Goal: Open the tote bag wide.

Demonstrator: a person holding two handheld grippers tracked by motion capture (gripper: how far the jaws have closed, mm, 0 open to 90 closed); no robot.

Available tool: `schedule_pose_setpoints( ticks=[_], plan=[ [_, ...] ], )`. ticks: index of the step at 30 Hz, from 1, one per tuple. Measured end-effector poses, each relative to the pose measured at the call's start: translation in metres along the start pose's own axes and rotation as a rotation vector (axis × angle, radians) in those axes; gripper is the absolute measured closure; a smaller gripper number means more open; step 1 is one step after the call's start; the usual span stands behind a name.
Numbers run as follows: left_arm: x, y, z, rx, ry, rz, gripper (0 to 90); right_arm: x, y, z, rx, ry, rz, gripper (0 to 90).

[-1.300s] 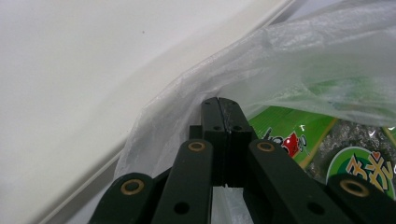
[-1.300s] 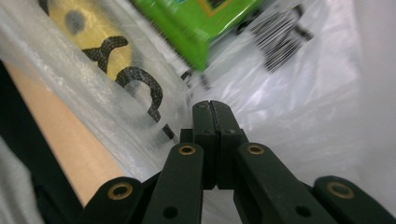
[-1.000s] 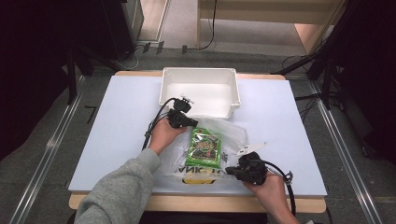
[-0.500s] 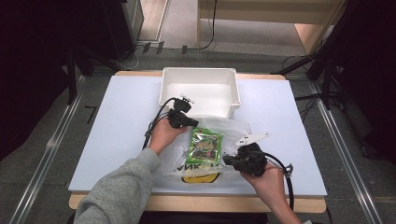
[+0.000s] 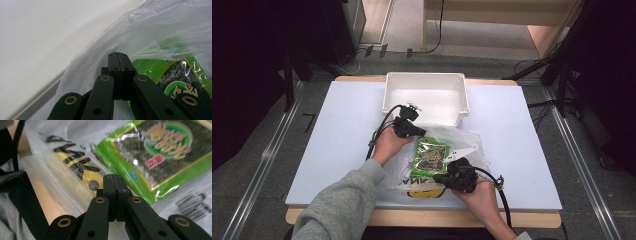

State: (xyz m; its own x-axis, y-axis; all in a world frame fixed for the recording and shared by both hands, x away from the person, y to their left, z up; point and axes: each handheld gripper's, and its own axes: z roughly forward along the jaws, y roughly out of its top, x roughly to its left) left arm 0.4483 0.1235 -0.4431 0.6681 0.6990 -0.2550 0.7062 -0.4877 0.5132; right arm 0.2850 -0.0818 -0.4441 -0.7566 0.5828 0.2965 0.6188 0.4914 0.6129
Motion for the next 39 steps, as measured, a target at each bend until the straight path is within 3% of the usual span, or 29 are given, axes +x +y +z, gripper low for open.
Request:
schedule_pose_setpoints(
  ticks=[9,19,23,26,30,39],
  plan=[
    [-0.001,0.002,0.002,-0.003,0.013,0.007,90.0,0.003,-0.018,0.011,0.045,0.018,0.001,90.0],
    [0.002,0.006,0.005,-0.02,0.041,-0.005,90.0,0.01,-0.03,0.011,0.089,0.049,-0.009,90.0],
    [0.0,0.006,0.004,-0.025,0.023,-0.003,90.0,0.009,-0.026,0.006,0.064,0.041,-0.005,90.0],
    [-0.005,0.007,-0.002,-0.042,0.004,0.002,90.0,0.006,-0.013,-0.01,0.008,0.002,-0.005,90.0],
    [-0.011,0.006,-0.01,-0.037,-0.005,0.019,90.0,0.001,-0.002,-0.024,-0.023,-0.024,0.014,90.0],
    [-0.021,-0.002,-0.026,-0.041,-0.028,0.033,90.0,-0.016,0.022,-0.04,-0.048,-0.07,0.039,90.0]
  ],
)
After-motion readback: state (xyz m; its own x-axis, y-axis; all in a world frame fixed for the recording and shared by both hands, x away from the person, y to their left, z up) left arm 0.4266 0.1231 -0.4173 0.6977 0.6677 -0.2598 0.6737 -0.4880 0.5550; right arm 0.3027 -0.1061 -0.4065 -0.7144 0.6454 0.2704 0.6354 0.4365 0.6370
